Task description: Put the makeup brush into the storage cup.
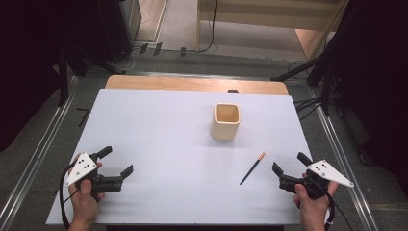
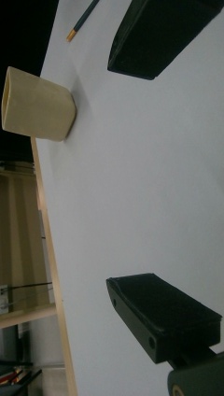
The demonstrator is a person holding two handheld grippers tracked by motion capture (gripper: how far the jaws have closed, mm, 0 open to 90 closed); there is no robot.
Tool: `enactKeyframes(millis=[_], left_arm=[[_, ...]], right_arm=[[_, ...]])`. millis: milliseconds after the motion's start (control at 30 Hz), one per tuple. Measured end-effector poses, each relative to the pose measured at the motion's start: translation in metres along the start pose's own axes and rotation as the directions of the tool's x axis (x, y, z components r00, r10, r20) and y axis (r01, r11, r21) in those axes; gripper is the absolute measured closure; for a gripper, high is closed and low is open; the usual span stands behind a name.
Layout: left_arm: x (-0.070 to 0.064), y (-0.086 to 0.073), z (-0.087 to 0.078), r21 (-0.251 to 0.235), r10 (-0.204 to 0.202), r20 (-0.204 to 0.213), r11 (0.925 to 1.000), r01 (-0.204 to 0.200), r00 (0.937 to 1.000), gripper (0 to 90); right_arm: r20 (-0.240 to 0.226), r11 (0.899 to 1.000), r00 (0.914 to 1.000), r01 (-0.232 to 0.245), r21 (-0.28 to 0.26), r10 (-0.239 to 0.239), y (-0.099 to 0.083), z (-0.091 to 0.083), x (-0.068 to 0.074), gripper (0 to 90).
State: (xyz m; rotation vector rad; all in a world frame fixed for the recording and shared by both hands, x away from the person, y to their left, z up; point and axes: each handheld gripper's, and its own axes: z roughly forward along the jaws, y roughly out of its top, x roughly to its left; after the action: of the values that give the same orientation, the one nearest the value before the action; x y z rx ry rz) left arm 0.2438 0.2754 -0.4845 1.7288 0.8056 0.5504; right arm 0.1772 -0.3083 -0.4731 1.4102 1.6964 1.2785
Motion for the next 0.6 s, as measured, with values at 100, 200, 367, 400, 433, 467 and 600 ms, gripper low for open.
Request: enactKeyframes(millis=[100, 200, 367, 400, 433, 467, 600], left_arm=[[0.0, 0.0, 0.001, 0.004, 0.007, -0.004, 1.0, -0.007, 1.0, 0.9], [0.0, 0.0, 0.001, 0.007, 0.011, -0.002, 0.9999, -0.011, 0.9999, 0.9], [-0.001, 0.0, 0.001, 0.009, 0.012, -0.002, 0.9999, -0.012, 0.9999, 0.9], [-0.001, 0.0, 0.001, 0.01, 0.013, -0.001, 0.9999, -0.013, 0.9999, 0.9], [-0.002, 0.0, 0.001, 0.012, 0.015, -0.001, 0.9998, -0.015, 0.9999, 0.9], [-0.002, -0.001, 0.001, 0.014, 0.016, -0.001, 0.9998, -0.016, 0.9999, 0.9], [-0.001, -0.001, 0.002, 0.02, 0.02, 0.001, 0.9996, -0.02, 0.9998, 0.9]], right_arm=[[-0.004, 1.0, 1.0, 0.007, 0.016, -0.007, 0.008, 0.007, 0.006, 0.9], [-0.007, 1.0, 1.0, 0.005, 0.022, -0.005, 0.011, 0.01, 0.009, 0.9], [-0.016, 0.999, 0.9998, 0.012, 0.042, -0.012, 0.017, 0.02, 0.017, 0.9], [-0.017, 0.998, 0.9996, 0.024, 0.051, -0.024, 0.018, 0.023, 0.019, 0.9], [-0.013, 0.998, 0.9995, 0.028, 0.064, -0.027, 0.02, 0.025, 0.021, 0.9], [-0.012, 0.997, 0.9995, 0.031, 0.075, -0.03, 0.022, 0.028, 0.023, 0.9], [-0.016, 0.991, 0.9993, 0.035, 0.131, -0.033, 0.029, 0.038, 0.028, 0.9]])
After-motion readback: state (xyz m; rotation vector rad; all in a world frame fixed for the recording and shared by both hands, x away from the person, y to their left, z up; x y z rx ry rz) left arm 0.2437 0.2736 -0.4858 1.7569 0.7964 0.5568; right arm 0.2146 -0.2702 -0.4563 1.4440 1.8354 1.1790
